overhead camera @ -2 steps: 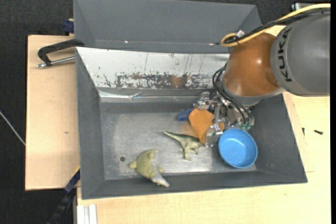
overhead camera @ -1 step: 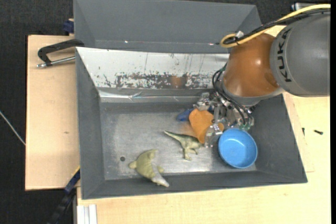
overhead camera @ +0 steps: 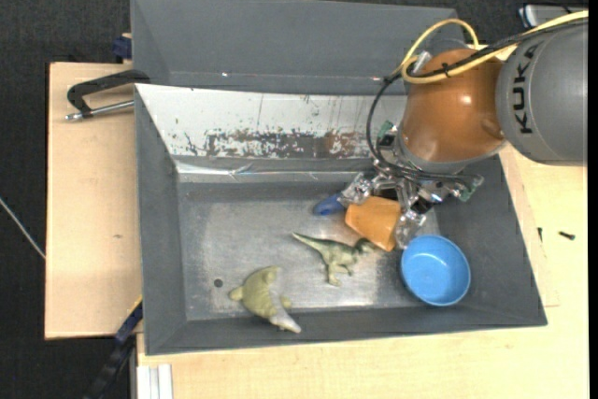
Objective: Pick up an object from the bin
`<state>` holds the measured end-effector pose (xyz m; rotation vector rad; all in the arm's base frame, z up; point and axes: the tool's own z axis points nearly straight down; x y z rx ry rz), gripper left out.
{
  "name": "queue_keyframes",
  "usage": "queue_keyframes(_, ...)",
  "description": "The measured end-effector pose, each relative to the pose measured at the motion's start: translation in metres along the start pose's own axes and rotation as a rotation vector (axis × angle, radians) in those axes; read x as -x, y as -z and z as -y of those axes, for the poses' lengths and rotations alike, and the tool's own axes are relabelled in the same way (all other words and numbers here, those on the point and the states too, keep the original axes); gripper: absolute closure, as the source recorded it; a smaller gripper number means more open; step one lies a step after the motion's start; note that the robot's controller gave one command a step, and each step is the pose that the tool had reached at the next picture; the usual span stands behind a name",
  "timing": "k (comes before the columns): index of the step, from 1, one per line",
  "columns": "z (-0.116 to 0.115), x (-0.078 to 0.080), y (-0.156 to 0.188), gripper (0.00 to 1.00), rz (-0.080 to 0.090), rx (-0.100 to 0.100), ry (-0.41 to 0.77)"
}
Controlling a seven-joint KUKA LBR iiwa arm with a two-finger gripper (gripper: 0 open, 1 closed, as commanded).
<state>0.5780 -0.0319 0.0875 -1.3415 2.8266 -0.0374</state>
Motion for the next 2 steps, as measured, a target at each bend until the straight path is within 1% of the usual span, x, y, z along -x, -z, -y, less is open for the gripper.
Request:
queue_keyframes(1, 0.019, 0.021, -0.01, 1.0, 0.003, 0.017, 0.686)
queue_keyframes(2, 0.007, 0.01, 0.123, 1.0, 0.017, 0.016, 1.003)
